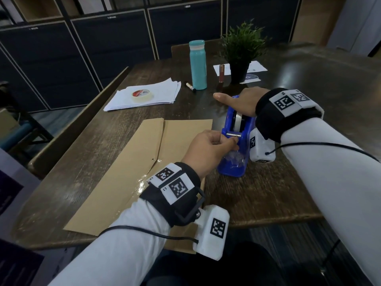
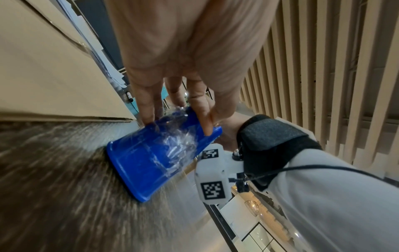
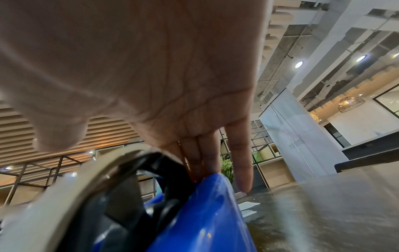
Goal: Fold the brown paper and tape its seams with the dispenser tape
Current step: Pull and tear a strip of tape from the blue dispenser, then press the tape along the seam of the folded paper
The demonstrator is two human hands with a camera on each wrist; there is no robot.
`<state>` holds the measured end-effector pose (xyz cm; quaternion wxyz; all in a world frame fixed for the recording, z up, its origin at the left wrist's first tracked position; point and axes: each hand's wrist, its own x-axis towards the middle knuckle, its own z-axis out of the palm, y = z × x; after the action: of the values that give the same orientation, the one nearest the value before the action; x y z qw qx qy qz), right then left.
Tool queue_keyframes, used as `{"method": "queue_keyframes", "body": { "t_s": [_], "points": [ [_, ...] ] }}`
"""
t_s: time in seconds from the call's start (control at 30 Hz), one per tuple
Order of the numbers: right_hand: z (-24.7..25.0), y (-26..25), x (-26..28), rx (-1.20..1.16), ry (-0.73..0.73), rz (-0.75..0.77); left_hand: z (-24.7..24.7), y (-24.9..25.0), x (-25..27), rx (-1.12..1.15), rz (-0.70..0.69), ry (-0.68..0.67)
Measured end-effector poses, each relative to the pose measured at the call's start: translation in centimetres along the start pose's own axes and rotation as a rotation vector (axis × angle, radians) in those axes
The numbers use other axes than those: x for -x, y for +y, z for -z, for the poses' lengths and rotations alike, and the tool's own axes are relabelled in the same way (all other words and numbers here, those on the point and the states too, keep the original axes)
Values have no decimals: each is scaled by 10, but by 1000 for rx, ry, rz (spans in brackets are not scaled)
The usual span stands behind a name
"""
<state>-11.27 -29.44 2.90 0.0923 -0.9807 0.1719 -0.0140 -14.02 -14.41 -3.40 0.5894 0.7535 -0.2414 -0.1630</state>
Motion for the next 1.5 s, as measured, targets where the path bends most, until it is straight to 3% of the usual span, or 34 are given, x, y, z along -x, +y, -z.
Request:
{"method": "queue_keyframes", "body": {
  "t_s": [0.4, 0.53, 0.67, 1.0, 1.1, 1.27, 1.37, 1.5],
  "points": [
    [0, -1, -2, 6, -2, -19, 7, 6, -1, -29, 41, -55],
    [0, 0, -1, 22, 0, -20, 13, 7, 1, -167, 10, -119],
    [0, 0, -2, 5, -17, -27, 29, 11, 5, -131, 44, -201],
    [12, 0, 8, -51, -85, -21, 71, 19, 24, -32, 0, -45],
    [26, -7, 23, -64, -6, 47, 82, 14, 30, -37, -34, 12],
    [42, -34, 54, -181, 115, 340, 98, 3, 36, -47, -117, 110],
    [35, -53, 63, -264, 30, 459, 107, -3, 40, -74, -167, 149],
    [16, -69, 65, -480, -176, 454, 117, -7, 45, -138, -184, 184]
  ]
}}
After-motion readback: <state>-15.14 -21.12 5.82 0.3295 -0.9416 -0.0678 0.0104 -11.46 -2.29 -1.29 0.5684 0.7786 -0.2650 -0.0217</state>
